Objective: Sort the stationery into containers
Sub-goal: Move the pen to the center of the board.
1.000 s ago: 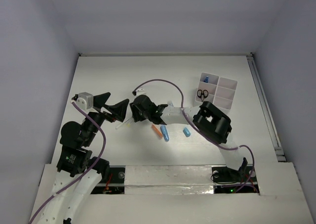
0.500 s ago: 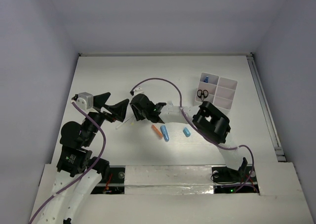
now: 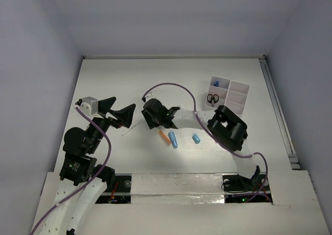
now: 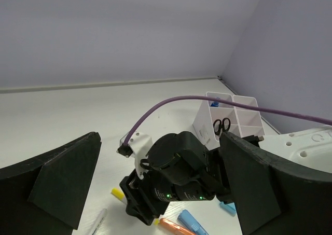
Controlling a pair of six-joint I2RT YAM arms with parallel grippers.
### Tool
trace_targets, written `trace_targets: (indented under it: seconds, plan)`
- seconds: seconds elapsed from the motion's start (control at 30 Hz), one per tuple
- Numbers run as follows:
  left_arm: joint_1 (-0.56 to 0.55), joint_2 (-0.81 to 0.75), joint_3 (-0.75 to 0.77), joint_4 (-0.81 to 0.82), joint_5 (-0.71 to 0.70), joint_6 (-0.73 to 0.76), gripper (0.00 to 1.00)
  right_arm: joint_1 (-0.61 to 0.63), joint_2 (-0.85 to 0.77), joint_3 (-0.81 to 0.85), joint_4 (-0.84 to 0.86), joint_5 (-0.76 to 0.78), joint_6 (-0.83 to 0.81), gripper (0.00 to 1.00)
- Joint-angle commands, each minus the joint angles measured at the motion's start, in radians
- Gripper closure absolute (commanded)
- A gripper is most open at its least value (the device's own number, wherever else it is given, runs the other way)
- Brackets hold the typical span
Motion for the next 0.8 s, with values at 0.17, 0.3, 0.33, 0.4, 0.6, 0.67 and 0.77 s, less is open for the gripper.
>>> trace_targets:
  seconds: [0.17,0.3,0.33,0.4,0.6,0.67,0.77]
  plan:
    - [0.005,-0.017,0.033,0.041,-0.001,0.004,0.01,-0.031,0.059,0.088,-0.142,-0.030,-0.041,0.48]
    - [0.005,-0.027,0.035,0.038,-0.004,0.004,0.01,-0.031,0.090,0.134,-0.189,-0.036,-0.056,0.50]
    - [0.005,-0.027,0.033,0.038,-0.004,0.004,0.01,-0.031,0.101,0.142,-0.194,-0.036,-0.061,0.50]
    - [0.005,-0.032,0.033,0.038,-0.004,0.004,0.01,-0.031,0.114,0.174,-0.218,-0.041,-0.070,0.51]
    - [0.005,-0.043,0.032,0.039,-0.001,0.003,0.01,-0.031,0.179,0.254,-0.286,-0.047,-0.081,0.53]
    - [0.005,-0.046,0.032,0.039,0.002,0.001,0.01,-0.031,0.193,0.280,-0.295,-0.050,-0.085,0.54]
    - [0.005,-0.049,0.032,0.039,0.001,0.001,0.01,-0.031,0.222,0.317,-0.317,-0.055,-0.088,0.59]
